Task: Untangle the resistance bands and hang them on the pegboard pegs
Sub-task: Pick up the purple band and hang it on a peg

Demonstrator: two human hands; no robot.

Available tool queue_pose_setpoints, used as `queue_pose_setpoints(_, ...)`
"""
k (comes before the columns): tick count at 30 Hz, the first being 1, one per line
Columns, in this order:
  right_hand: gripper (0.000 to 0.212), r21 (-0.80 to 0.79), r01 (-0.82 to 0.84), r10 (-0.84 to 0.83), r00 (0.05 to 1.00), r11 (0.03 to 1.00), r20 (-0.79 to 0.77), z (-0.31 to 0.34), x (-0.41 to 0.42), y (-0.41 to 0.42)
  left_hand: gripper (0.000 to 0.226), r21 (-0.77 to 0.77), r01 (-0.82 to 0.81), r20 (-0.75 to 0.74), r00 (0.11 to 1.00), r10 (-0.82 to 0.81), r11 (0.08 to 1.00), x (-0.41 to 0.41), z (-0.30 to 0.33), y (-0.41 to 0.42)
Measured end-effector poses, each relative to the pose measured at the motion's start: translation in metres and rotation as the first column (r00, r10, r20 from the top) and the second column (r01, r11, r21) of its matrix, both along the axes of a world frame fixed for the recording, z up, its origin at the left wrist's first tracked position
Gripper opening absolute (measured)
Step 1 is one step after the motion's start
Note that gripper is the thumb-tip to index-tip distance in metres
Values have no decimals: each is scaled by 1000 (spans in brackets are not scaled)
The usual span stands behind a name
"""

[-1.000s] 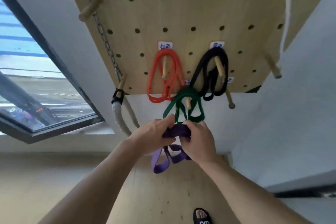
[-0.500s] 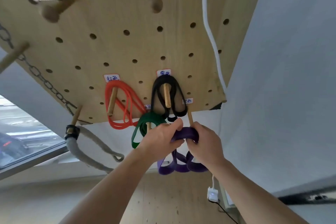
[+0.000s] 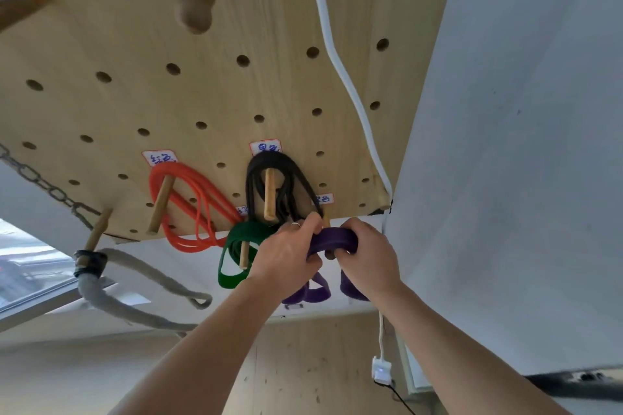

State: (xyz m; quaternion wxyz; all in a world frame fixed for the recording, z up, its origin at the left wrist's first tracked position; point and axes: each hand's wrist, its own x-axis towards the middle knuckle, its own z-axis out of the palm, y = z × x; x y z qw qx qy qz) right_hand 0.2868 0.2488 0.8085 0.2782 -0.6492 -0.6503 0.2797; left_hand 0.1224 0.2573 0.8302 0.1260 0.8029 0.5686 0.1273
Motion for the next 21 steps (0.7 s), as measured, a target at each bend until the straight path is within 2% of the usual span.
queue_pose_setpoints(4,19,-103,44,-58,989,994,-133,6,-4,13,31,56,-12,10,1000,12,998,2,-7,10)
queue_pose_setpoints(10,24,-257,12,-91,950,966,-297,10,0,22,32,93,-42,-14,999,44,995,6,-18,19)
queue_pose_setpoints(17,28,-352,-80,-67,921,933,-384,9,-3,23,41,77,-112,-78,990,118,991,7,-29,16)
queue_pose_setpoints(21,28,-341,-60,-79,923,938,-378,-1,-11,20,41,55,-120,-84,989,124,991,1,-35,13)
